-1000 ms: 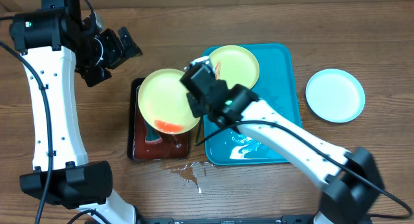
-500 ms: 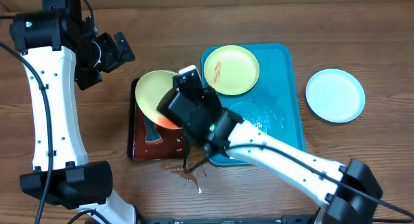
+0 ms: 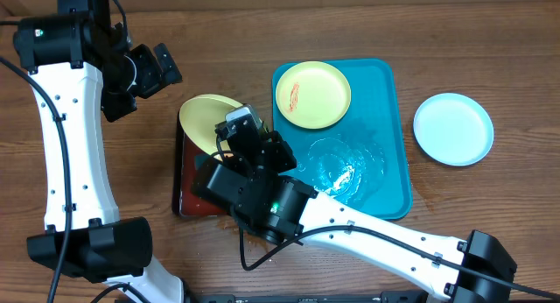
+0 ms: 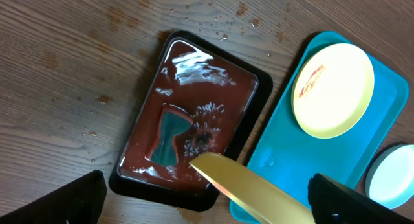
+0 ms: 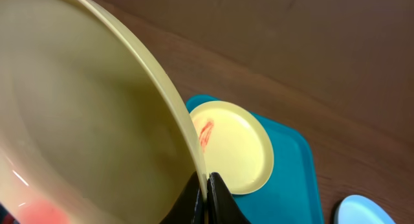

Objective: Clean dirty plates on tray and stack at the side
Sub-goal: 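Lift the lower yellow plate with the right gripper and dip it in the basin, then carry the yellow plate right and set it on the light blue plate, then pinch the rim of the remaining yellow plate with the right gripper and pull it down, then grasp the sponge in the black basin with the left gripper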

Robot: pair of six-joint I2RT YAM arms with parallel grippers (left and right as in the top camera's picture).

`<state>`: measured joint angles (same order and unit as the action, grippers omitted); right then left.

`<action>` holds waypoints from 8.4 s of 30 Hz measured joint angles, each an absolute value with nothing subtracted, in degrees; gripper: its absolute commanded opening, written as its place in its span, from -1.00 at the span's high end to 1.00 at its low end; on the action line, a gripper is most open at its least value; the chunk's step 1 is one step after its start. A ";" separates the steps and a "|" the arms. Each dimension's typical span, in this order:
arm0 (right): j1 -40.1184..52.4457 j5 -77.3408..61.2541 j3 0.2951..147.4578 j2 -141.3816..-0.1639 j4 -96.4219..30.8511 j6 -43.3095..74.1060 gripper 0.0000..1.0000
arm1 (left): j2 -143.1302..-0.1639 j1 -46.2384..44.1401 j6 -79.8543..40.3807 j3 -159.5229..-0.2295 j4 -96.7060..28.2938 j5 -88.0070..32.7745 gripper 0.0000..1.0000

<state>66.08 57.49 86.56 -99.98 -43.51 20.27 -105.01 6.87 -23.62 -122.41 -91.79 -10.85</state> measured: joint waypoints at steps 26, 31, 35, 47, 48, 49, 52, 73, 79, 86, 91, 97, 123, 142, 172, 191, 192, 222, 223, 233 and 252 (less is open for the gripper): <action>69.41 63.53 86.59 -99.98 -43.72 17.54 0.93 | -105.01 6.87 -23.62 -122.41 -91.79 -10.85 -1.00; 69.41 63.96 86.56 -99.98 -43.75 17.52 0.92 | -105.01 6.87 -23.62 -122.41 -91.79 -10.83 -0.99; 69.34 64.07 86.59 -99.98 -43.72 17.50 0.92 | -105.01 6.87 -23.62 -122.41 -91.79 -10.85 -1.00; 64.62 55.59 86.59 -99.98 -48.36 26.72 0.93 | -105.01 6.87 -23.62 -122.41 -91.77 -10.83 -1.00; 62.50 51.96 86.59 -100.01 -49.43 29.12 0.93 | -105.01 6.87 -23.62 -122.41 -91.79 -10.83 -1.00; 59.79 48.05 86.59 -100.01 -50.15 31.20 0.93 | -105.01 6.87 -23.62 -122.41 -91.81 -10.83 -1.00; 50.43 34.39 86.59 -99.98 -50.57 34.11 0.93 | -105.01 6.87 -23.62 -122.41 -91.81 -10.83 -1.00; -25.89 -8.91 77.30 -95.02 -61.43 31.64 0.92 | -105.01 6.87 -23.62 -122.41 -91.79 -10.76 -1.00; -28.45 -8.51 65.80 -96.62 -51.96 31.53 0.66 | -105.01 6.87 -23.62 -122.41 -91.79 -10.63 -1.00; -26.92 -8.82 65.36 -96.64 -49.08 30.17 0.42 | -105.01 6.87 -23.62 -122.41 -91.79 -10.63 -1.00; -22.50 -11.94 66.70 -93.62 -49.08 26.35 0.42 | -105.01 6.87 -23.62 -122.41 -91.79 -10.63 -0.99; -9.17 -16.53 68.86 -87.37 -45.36 18.74 0.26 | -105.01 6.87 -23.62 -122.41 -91.79 -10.63 -1.00; 15.05 -0.56 68.64 -116.03 -9.56 14.04 0.92 | -105.01 6.87 -23.59 -122.41 -91.79 -10.61 -1.00; 14.33 -1.48 69.34 -86.54 -39.46 20.27 0.92 | -105.01 6.87 -23.62 -122.43 -91.79 -10.59 -1.00; 16.27 -1.19 52.97 -85.47 -43.35 23.29 0.36 | -105.01 -1.96 -19.09 -121.43 -96.40 -10.15 -0.75; 16.27 -3.73 57.65 -73.60 -50.59 22.41 0.29 | -105.06 -6.74 -23.81 -75.55 -68.71 -0.34 -0.12; 16.27 -3.79 57.65 -73.60 -50.61 22.44 0.28 | -104.84 -6.74 -23.81 -73.14 -65.91 -0.16 -0.09; 7.86 1.19 57.65 -74.30 -51.07 27.46 0.16 | -104.86 -6.74 -24.18 -83.29 -70.89 0.69 0.92; 7.49 0.30 57.65 -74.87 -51.18 26.89 0.16 | -104.86 -6.74 -24.01 -84.33 -71.50 0.69 0.92; 7.44 -5.15 55.75 -84.33 -48.51 22.55 0.17 | -104.86 -6.74 -23.77 -86.83 -72.12 0.69 0.91; 8.54 -13.30 55.68 -95.31 -42.98 13.76 0.15 | -104.86 -6.76 -23.44 -86.83 -72.23 0.69 0.91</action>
